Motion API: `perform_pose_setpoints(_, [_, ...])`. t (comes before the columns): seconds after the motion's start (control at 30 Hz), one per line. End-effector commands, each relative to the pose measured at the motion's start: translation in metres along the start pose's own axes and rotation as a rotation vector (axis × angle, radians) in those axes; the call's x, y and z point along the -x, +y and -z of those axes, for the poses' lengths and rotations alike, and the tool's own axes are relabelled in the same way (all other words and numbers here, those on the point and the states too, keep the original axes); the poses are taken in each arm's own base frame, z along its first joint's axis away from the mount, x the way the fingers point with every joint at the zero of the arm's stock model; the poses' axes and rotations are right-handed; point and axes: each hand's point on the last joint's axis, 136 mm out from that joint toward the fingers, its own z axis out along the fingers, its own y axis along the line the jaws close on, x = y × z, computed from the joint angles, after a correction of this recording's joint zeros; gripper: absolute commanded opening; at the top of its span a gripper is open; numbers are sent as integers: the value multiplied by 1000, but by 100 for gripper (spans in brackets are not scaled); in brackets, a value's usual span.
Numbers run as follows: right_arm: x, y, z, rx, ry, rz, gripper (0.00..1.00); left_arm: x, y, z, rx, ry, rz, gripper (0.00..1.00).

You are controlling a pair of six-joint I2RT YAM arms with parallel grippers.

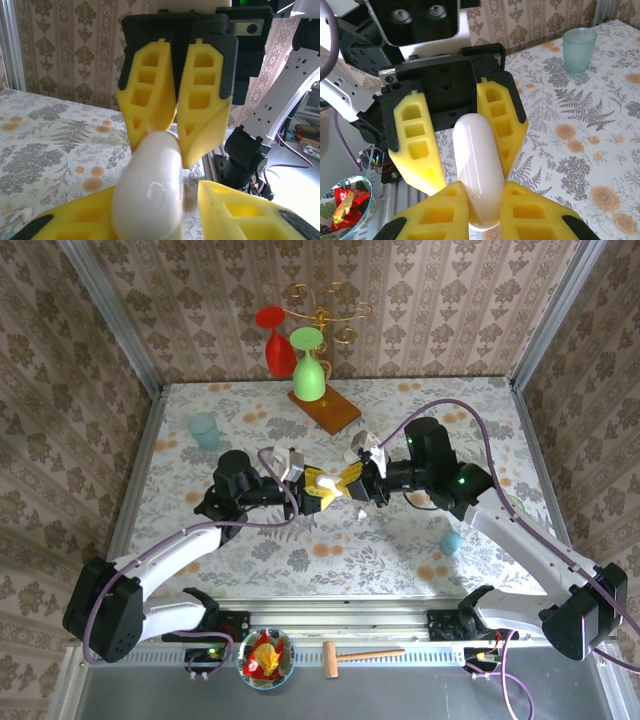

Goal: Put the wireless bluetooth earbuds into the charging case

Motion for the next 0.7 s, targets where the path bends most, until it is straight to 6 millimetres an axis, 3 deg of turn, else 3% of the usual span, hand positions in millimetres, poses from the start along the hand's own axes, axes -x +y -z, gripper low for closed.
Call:
perform_pose_setpoints(0.0, [8, 6, 2, 18, -14, 32, 11, 16, -14, 0, -67, -43, -50, 32])
perform_pose_setpoints(0.1, [10, 4, 1, 9, -25, 26, 12, 15, -16, -1, -77, -43, -48, 29])
perform_pose_setpoints(0.17, [12, 5, 2, 9, -37, 28, 11, 13, -15, -1, -74, -39, -53, 41])
perform_pose_setpoints(0.27, [14, 1, 5, -22, -54, 35, 11, 10, -14, -1, -70, -35, -51, 44])
perform_pose_setpoints(0.67, [16, 4, 10, -26, -76, 46, 11, 6, -6, 0, -35, -29, -49, 46])
